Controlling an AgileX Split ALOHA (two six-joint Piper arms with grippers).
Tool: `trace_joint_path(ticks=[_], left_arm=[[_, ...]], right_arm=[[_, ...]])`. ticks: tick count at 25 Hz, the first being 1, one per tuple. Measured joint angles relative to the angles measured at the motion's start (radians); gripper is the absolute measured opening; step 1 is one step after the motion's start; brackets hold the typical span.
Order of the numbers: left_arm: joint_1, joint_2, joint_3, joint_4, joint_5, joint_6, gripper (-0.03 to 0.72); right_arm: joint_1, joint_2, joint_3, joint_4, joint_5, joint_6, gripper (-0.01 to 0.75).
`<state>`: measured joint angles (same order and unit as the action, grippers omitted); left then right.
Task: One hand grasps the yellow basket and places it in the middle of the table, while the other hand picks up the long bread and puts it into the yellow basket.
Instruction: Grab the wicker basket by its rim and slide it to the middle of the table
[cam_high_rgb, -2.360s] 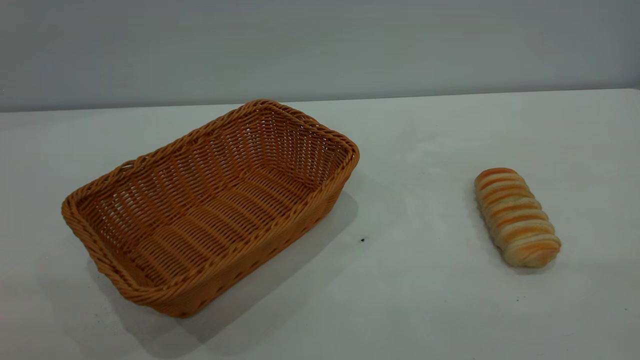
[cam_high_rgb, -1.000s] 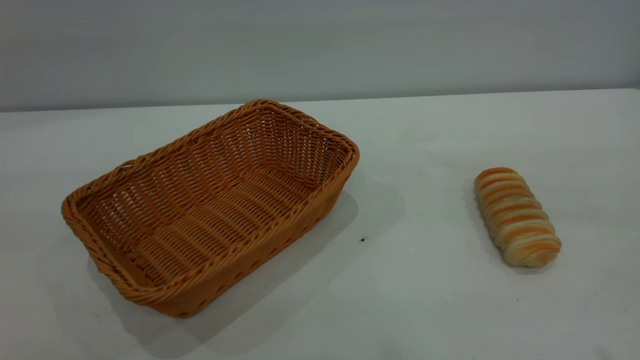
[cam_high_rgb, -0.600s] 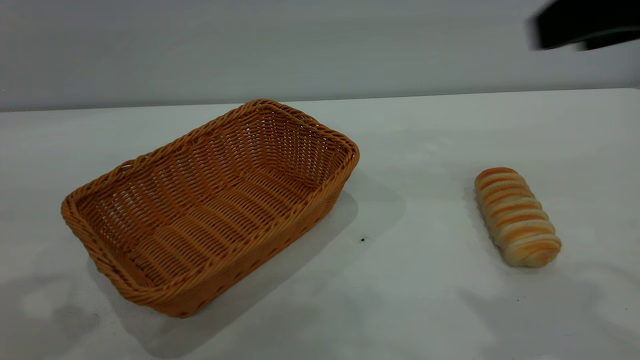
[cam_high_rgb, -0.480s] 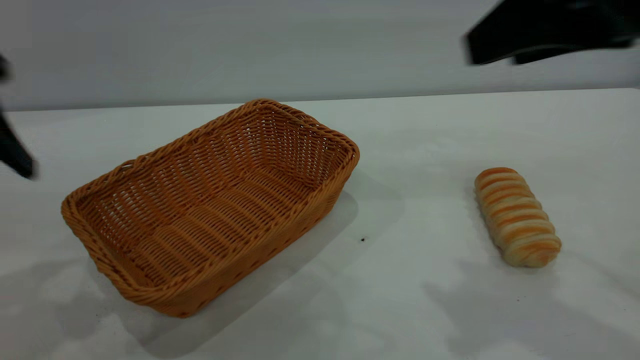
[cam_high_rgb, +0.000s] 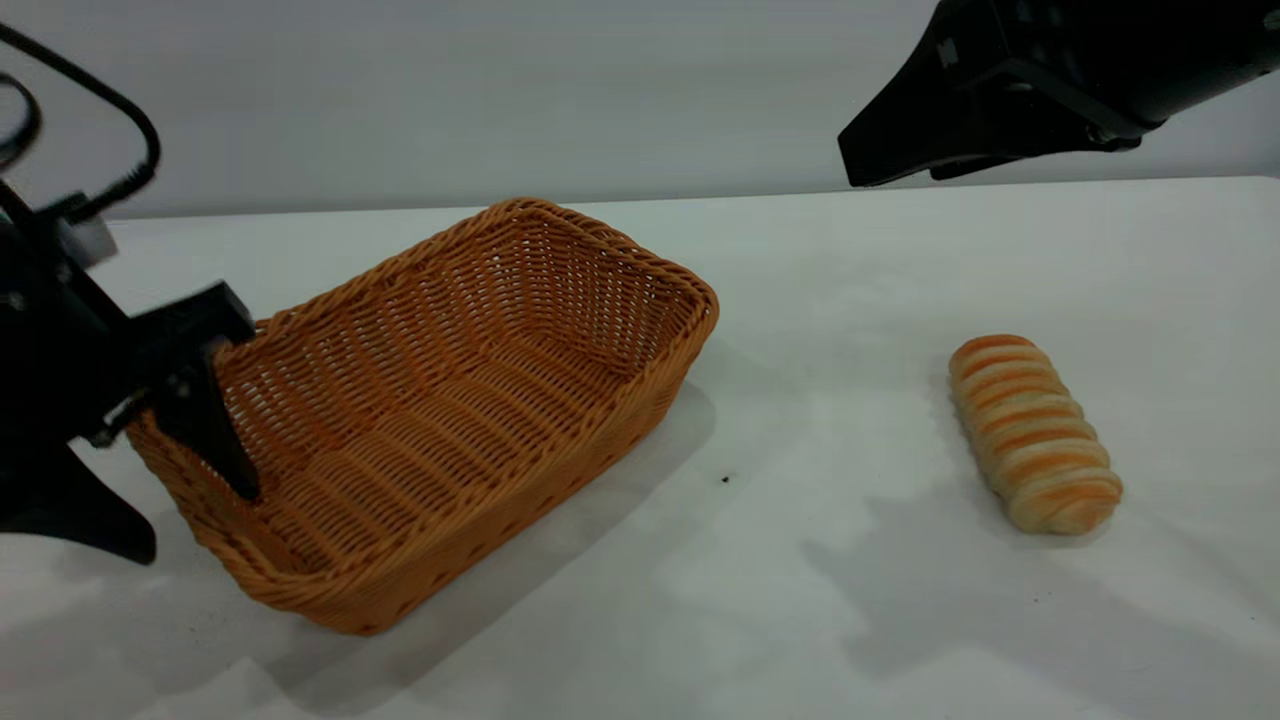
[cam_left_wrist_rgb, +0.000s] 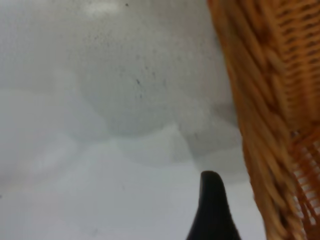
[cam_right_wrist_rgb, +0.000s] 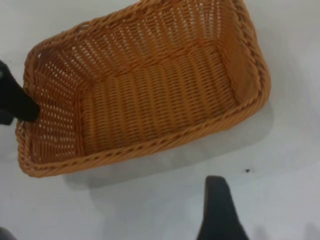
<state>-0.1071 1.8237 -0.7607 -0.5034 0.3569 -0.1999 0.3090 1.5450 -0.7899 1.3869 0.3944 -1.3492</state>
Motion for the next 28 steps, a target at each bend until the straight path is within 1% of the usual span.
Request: trace_joint_path(ticks=[6,8,9,11,14,15,18,21,24,28], left_arm=[[-0.056,0.122,-0.006,-0.115,-0.189,-0.005,0.571],[-0.066,0.156,-0.006,-0.157,-0.226,-0.006,0.524],[-0.066,0.163,-0.006,-0.173,-0.236,-0.006,0.491],[-0.066,0.169,-0.006,-0.189,-0.250,-0.006,0.384],[-0.066,0.171,-0.006,-0.202,-0.263,-0.012,0.134],[-0.066,0.171,-0.006,-0.210,-0.273,-0.017,0.098],[-0.066,0.163,-0.011,-0.208,-0.267,-0.008,0.102],[-0.066,0.132,-0.037,-0.175,-0.226,0.071,0.102],[-0.066,0.112,-0.116,-0.100,-0.139,0.200,0.102],[-0.066,0.165,-0.295,0.003,0.010,0.296,0.102]], right_arm=[[0.000,0.000,0.000,0.005,-0.006,-0.002,0.546],[0.000,0.000,0.000,0.005,-0.007,-0.002,0.546],[0.000,0.000,0.000,0.005,-0.007,0.000,0.546],[0.000,0.000,0.000,0.005,-0.007,0.008,0.546],[0.000,0.000,0.000,0.005,-0.007,0.020,0.546],[0.000,0.000,0.000,0.005,-0.007,0.025,0.546],[-0.015,0.000,0.000,-0.030,0.004,0.093,0.546],[-0.073,0.000,0.000,-0.152,0.033,0.208,0.546],[-0.149,0.000,0.000,-0.272,0.041,0.293,0.546],[-0.245,0.024,0.000,-0.321,0.012,0.323,0.546]])
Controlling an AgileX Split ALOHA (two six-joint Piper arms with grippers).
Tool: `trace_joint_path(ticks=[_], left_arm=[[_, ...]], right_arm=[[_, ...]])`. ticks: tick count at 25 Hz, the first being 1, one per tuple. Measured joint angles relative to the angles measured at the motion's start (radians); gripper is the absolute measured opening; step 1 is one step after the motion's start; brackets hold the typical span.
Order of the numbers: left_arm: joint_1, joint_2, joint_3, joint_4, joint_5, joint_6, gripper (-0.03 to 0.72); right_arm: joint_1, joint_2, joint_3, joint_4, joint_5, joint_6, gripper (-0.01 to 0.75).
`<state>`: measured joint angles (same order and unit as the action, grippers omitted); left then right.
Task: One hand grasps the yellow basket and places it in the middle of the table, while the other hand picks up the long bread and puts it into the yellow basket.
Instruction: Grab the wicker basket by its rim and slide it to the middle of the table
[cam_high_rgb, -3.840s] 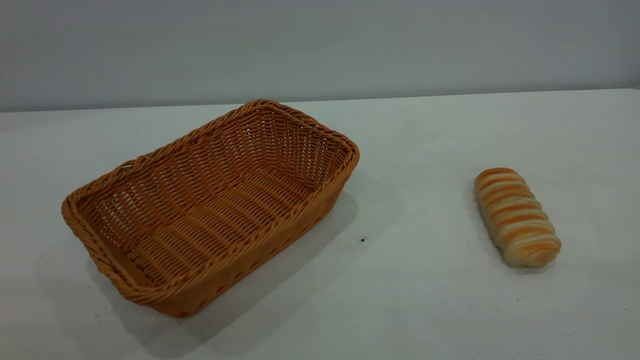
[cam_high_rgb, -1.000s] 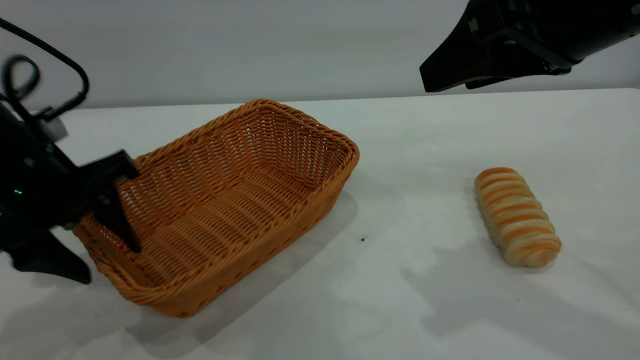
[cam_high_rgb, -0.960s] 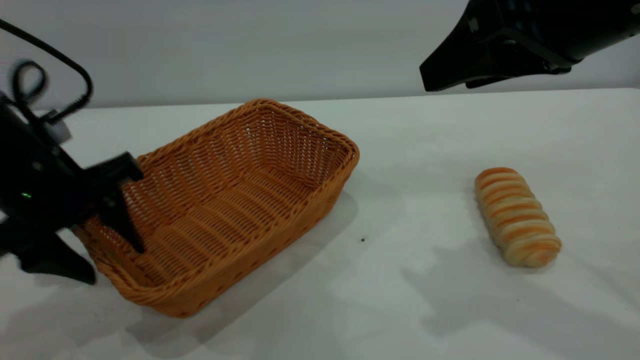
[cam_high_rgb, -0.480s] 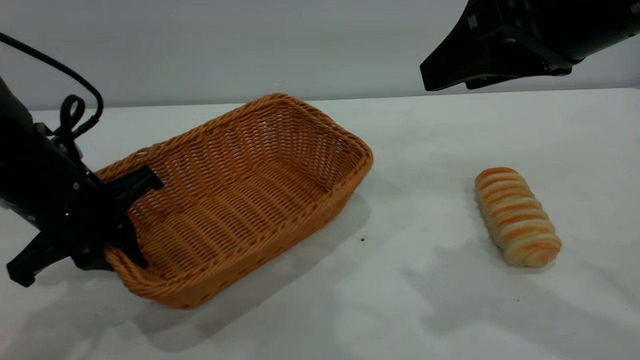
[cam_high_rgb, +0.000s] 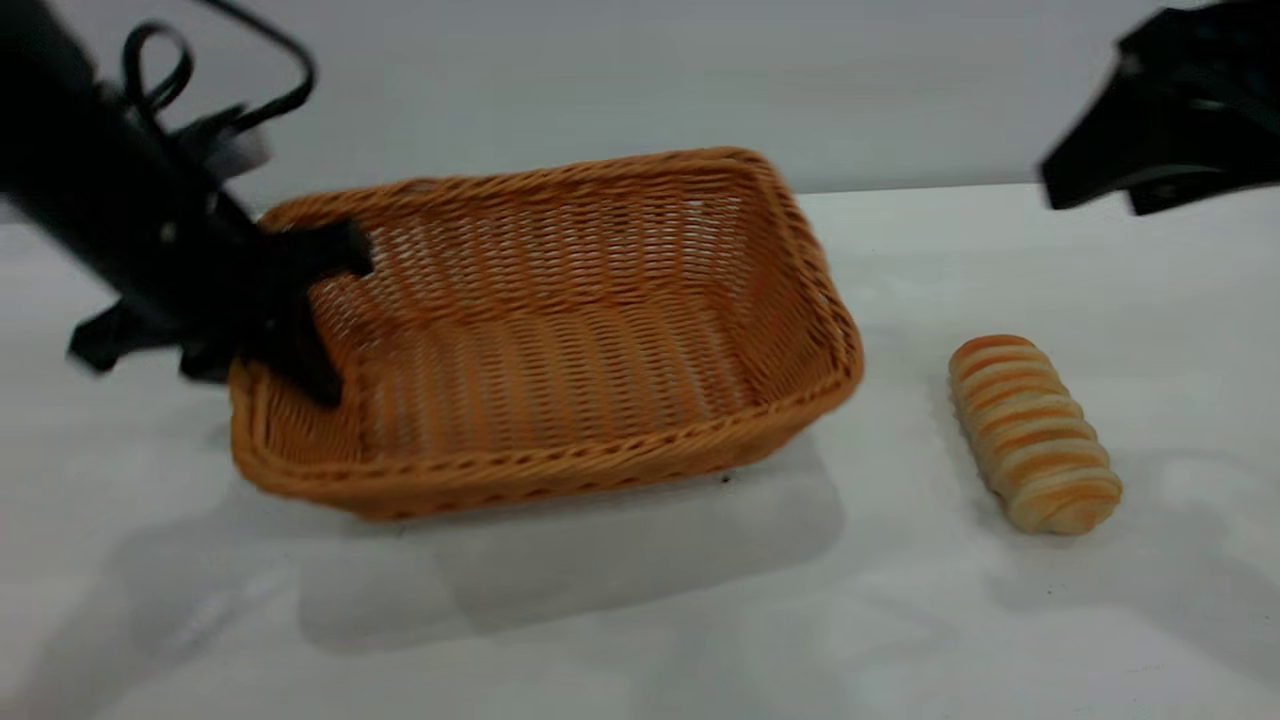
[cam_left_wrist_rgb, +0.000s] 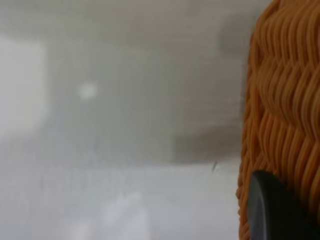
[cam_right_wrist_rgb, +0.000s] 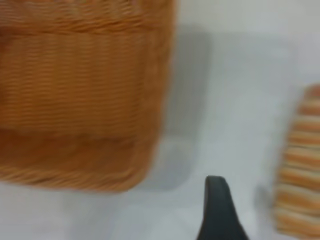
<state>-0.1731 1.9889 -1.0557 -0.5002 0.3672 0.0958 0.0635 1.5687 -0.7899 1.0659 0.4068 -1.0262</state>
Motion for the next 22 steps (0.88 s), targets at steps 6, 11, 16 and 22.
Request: trace_joint_path(ticks=[6,11,16,22], left_arm=[[0.000,0.207,-0.273,0.049,0.188,0.083,0.102],[0.000,0.317,-0.393,0.046,0.265,0.089,0.102],[0.000,0.326,-0.409,0.048,0.283,0.090,0.125],[0.000,0.326,-0.415,0.047,0.351,0.094,0.451]], right_arm=[[-0.036,0.151,-0.018,-0.005,-0.108,-0.010,0.546],[-0.036,0.340,-0.114,-0.005,-0.146,-0.015,0.546],[-0.036,0.505,-0.210,-0.004,-0.146,-0.015,0.546],[-0.036,0.641,-0.284,-0.001,-0.131,-0.016,0.528]])
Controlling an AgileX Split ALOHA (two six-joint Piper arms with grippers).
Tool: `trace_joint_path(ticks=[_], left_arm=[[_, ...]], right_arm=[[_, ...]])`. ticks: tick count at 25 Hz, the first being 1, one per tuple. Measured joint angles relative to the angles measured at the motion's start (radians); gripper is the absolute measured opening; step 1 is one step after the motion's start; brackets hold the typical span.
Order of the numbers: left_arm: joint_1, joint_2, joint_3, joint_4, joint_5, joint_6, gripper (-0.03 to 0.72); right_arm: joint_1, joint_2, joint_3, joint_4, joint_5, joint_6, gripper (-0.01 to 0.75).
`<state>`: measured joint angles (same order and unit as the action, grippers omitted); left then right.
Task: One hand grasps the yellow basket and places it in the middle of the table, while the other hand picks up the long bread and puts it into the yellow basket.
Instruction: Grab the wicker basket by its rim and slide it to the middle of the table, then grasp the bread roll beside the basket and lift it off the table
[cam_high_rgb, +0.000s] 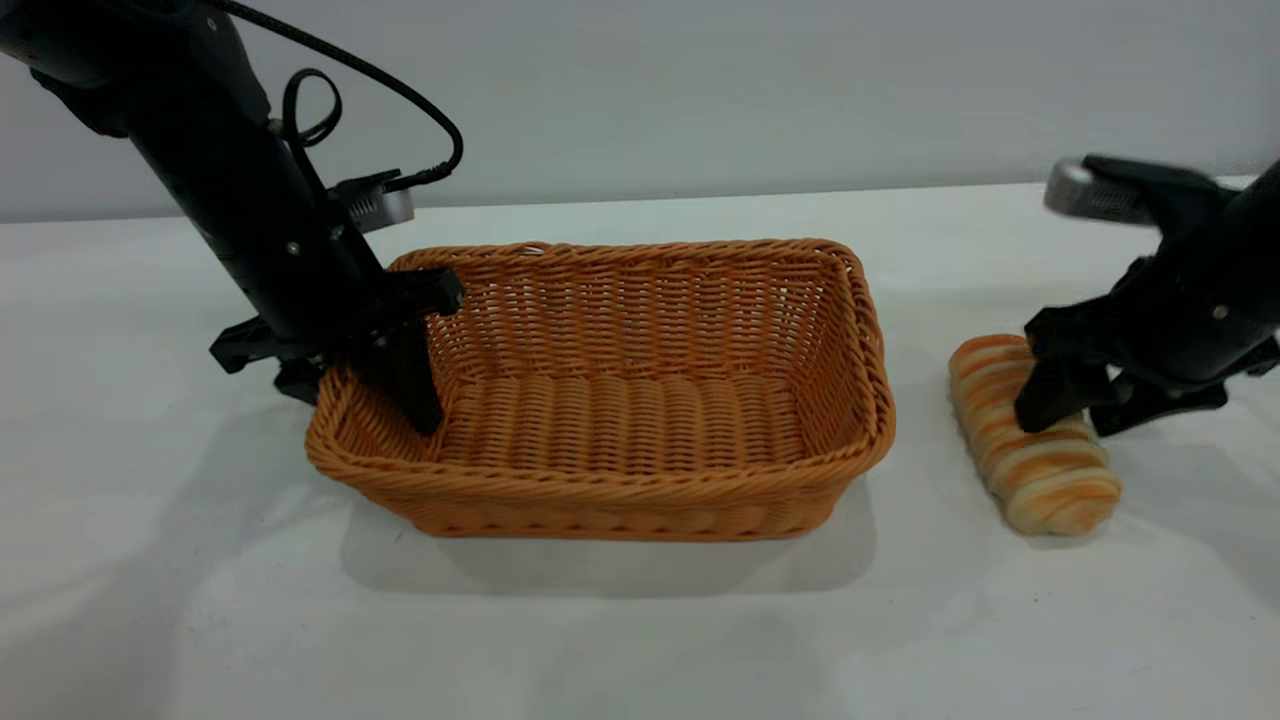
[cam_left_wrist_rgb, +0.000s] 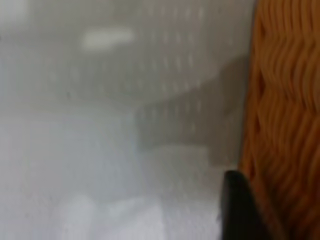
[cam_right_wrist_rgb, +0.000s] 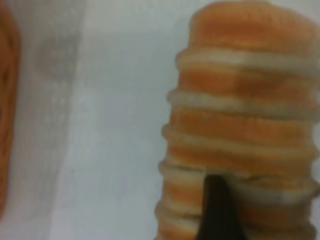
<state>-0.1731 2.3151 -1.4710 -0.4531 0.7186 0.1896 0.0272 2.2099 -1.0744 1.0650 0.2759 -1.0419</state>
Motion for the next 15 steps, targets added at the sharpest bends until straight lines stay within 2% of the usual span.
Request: trace_joint_path(ticks=[2,4,6,7,9,12,15], left_arm=[[0.000,-0.016,0.000,0.006,0.038,0.006,0.559],[0.000,-0.054,0.000,0.023,0.078,0.010,0.635],[0.000,-0.105,0.000,0.032,0.102,0.010,0.659],[0.000,-0.135,0.000,0.041,0.112,0.011,0.662],[0.000,-0.194,0.000,0.050,0.129,0.011,0.652],[0.000,-0.300,0.000,0.067,0.163,0.012,0.621],[0.000,-0.423,0.000,0.115,0.209,0.012,0.592]], right_arm=[[0.000,0.025,-0.019,0.002,0.008,-0.003,0.467],[0.000,0.041,-0.026,0.005,0.011,-0.011,0.344],[0.000,0.042,-0.027,0.006,0.016,-0.014,0.152],[0.000,0.042,-0.027,0.005,0.017,-0.014,0.099],[-0.002,0.034,-0.027,-0.018,0.026,-0.014,0.061],[-0.010,-0.026,-0.024,-0.124,0.080,0.007,0.061],[-0.013,-0.157,-0.024,-0.224,0.159,0.106,0.061]])
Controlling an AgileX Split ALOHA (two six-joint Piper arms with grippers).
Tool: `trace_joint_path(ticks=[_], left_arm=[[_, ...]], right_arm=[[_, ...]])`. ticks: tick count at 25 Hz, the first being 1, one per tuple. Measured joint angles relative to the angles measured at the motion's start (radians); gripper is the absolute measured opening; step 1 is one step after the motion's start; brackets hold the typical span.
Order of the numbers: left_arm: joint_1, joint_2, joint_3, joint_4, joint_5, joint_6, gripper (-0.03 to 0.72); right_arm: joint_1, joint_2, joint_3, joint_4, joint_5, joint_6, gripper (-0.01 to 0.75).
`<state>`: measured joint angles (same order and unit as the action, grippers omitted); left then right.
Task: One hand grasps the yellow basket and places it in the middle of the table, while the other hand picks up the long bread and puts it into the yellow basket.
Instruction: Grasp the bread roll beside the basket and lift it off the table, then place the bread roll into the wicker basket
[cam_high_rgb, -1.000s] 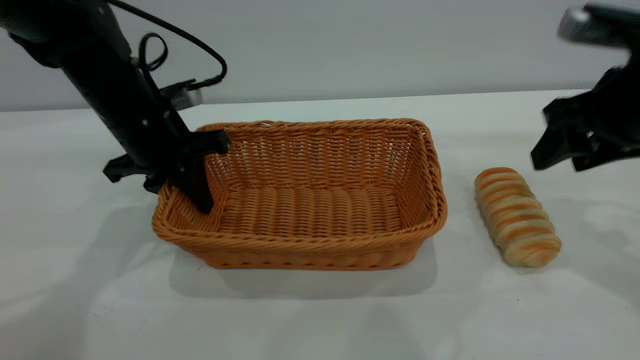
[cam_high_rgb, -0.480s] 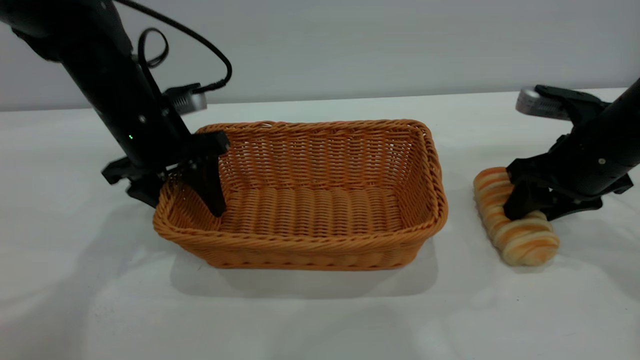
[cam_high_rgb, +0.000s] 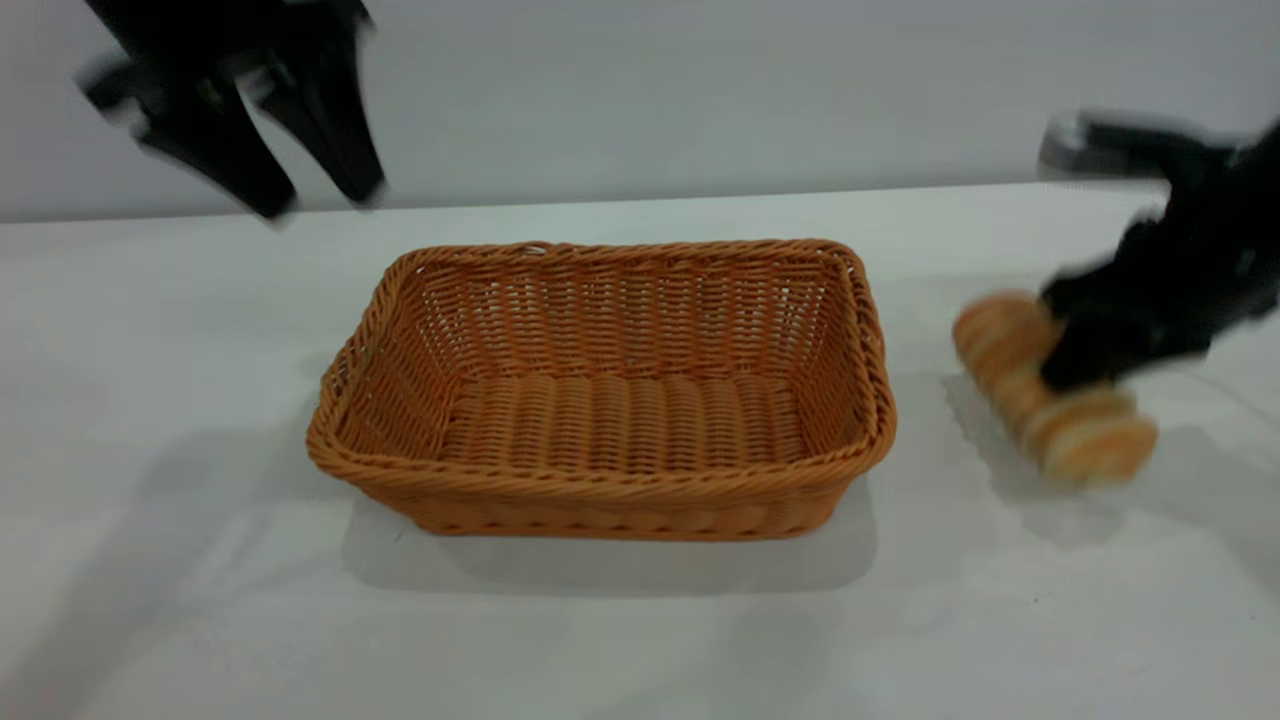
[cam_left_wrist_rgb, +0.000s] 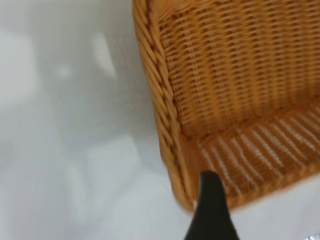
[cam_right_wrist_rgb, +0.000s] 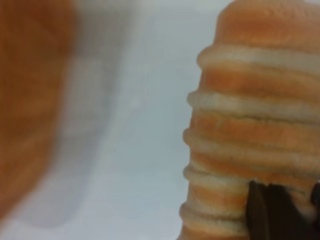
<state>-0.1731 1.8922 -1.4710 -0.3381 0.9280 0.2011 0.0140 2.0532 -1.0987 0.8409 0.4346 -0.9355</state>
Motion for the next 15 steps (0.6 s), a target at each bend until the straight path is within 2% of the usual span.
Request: trace_joint_path(ticks=[2,5,12,15], left_arm=[[0.000,-0.075,0.000,0.041,0.042,-0.006,0.585],[0.000,-0.183,0.000,0.096,0.093,-0.030,0.583],[0.000,-0.382,0.000,0.132,0.212,-0.069,0.583],[0.000,-0.438,0.001,0.138,0.238,-0.072,0.583]], right_arm=[[0.012,-0.095,0.000,-0.029,0.043,0.044,0.057],[0.074,-0.193,0.000,-0.025,0.058,0.063,0.057],[0.336,-0.113,-0.079,0.093,0.005,-0.007,0.054],[0.425,0.011,-0.158,0.118,-0.041,-0.045,0.094]])
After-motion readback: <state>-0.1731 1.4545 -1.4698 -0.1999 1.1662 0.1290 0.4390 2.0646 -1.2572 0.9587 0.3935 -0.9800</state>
